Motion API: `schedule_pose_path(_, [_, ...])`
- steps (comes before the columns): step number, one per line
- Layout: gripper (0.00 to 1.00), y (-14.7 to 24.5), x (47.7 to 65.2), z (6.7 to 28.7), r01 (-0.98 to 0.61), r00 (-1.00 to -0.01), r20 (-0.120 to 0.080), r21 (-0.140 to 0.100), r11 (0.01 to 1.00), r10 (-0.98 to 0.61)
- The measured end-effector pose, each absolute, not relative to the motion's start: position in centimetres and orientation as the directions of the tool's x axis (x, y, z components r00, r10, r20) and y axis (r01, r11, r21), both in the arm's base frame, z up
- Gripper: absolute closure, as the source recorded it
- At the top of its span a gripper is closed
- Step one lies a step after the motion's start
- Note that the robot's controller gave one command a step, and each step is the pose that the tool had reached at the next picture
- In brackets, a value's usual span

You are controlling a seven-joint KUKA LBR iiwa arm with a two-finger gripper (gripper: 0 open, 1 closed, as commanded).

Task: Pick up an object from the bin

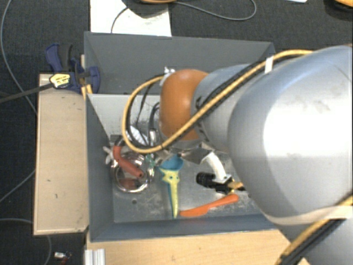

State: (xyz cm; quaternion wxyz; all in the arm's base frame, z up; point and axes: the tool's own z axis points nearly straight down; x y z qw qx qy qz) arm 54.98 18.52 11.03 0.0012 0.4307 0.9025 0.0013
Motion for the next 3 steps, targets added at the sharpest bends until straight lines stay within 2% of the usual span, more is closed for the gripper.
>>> schedule_pose_path(1, [1.00,18.4,55.1,14.2,0.777,-0.630,-0.004,0.006,0.630,0.777])
schedule_pose_path(3, [1.00,18.5,55.1,17.6,0.771,-0.636,-0.003,0.006,0.636,0.772])
